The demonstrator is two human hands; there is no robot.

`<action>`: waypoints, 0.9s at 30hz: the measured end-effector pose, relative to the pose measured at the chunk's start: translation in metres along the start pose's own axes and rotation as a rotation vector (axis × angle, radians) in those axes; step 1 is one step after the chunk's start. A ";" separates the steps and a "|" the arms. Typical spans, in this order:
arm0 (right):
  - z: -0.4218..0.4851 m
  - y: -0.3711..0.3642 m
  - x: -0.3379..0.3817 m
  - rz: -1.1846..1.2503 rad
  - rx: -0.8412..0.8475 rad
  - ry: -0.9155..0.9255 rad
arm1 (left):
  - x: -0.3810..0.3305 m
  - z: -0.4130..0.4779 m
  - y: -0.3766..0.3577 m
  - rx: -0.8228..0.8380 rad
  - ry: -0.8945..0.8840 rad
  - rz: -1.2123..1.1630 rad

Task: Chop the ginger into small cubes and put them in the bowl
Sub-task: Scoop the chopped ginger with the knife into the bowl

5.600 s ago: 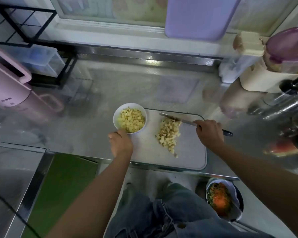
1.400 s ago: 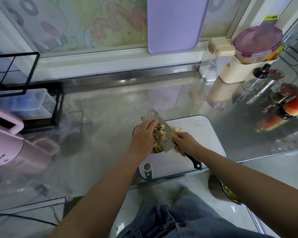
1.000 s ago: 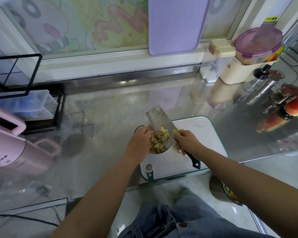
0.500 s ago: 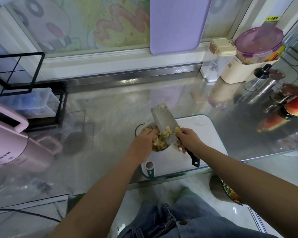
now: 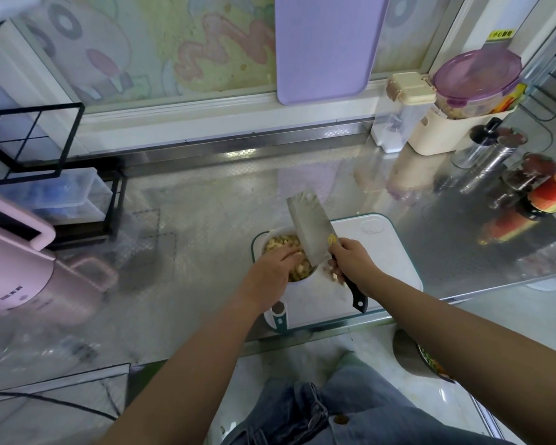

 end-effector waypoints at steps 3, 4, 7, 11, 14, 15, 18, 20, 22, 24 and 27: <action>-0.001 -0.001 0.000 0.018 0.002 -0.008 | -0.009 0.004 0.003 -0.037 -0.033 0.025; -0.002 -0.003 0.001 0.021 0.004 -0.006 | -0.015 0.008 0.000 -0.027 -0.061 0.023; -0.001 -0.007 0.002 0.028 0.002 0.004 | -0.027 0.011 -0.007 0.012 -0.101 0.014; -0.001 -0.001 -0.006 0.018 -0.039 0.004 | -0.011 0.004 0.005 -0.151 -0.001 -0.027; 0.000 0.002 -0.013 0.045 -0.041 0.002 | 0.020 0.002 0.016 -0.293 0.268 -0.087; 0.000 0.003 -0.015 0.053 -0.041 -0.006 | 0.029 0.003 0.018 -0.322 0.369 -0.145; 0.001 0.003 -0.019 0.043 -0.035 -0.016 | 0.050 0.014 0.015 -0.293 0.622 -0.363; 0.001 0.002 -0.021 0.032 -0.022 -0.019 | 0.057 0.023 0.006 -0.237 0.715 -0.499; 0.002 0.001 -0.023 0.031 -0.006 -0.020 | 0.060 0.031 -0.001 -0.205 0.774 -0.623; 0.003 0.000 -0.026 0.036 0.002 -0.029 | 0.061 0.037 -0.004 -0.213 0.802 -0.706; 0.006 0.001 -0.029 0.031 0.003 -0.038 | 0.060 0.041 0.003 -0.270 0.739 -0.694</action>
Point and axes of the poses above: each hand's wrist, its own z-axis towards the middle knuckle, its own y-axis out of the back of the hand, x = y × z, the point moved 6 cm from there along z, towards the middle knuckle, and after that the axes turned 11 degrees about -z, right-handed, at the moved point
